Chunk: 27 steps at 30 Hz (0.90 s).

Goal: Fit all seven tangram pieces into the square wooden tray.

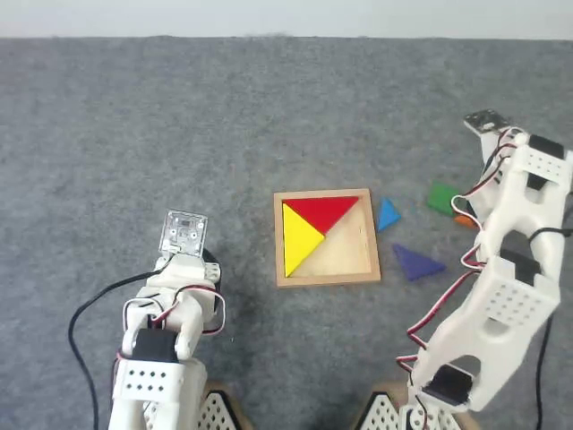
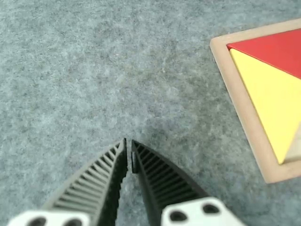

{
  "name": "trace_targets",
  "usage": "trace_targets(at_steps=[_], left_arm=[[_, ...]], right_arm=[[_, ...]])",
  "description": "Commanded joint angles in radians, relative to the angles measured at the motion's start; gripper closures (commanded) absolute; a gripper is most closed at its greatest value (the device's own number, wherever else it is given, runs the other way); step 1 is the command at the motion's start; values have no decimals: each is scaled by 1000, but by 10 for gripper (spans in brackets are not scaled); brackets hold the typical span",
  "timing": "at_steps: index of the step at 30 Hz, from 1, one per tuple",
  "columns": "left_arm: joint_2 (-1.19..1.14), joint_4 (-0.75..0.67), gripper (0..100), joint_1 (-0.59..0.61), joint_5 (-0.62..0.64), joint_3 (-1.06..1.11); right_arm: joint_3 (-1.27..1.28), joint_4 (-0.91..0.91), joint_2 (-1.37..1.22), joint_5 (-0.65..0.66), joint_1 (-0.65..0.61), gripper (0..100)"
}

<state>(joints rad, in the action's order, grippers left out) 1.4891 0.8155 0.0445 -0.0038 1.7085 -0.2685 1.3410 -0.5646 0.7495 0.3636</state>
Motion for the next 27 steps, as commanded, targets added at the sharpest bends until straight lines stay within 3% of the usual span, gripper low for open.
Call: trace_targets(at_steps=[1, 4, 9, 16, 27], left_arm=[[12, 0, 986, 3, 5, -19], [12, 0, 986, 3, 5, -19], [12, 0, 986, 3, 5, -19], [12, 0, 986, 3, 5, -19], [12, 0, 986, 3, 5, -19]], right_arm=[[-71, 7, 18, 31, 7, 692], [-92, 25, 18, 94, 5, 634], [-83, 50, -7, 175, -31, 649], [-78, 50, -90, 178, -39, 655], [-80, 50, -131, 172, -39, 745]])
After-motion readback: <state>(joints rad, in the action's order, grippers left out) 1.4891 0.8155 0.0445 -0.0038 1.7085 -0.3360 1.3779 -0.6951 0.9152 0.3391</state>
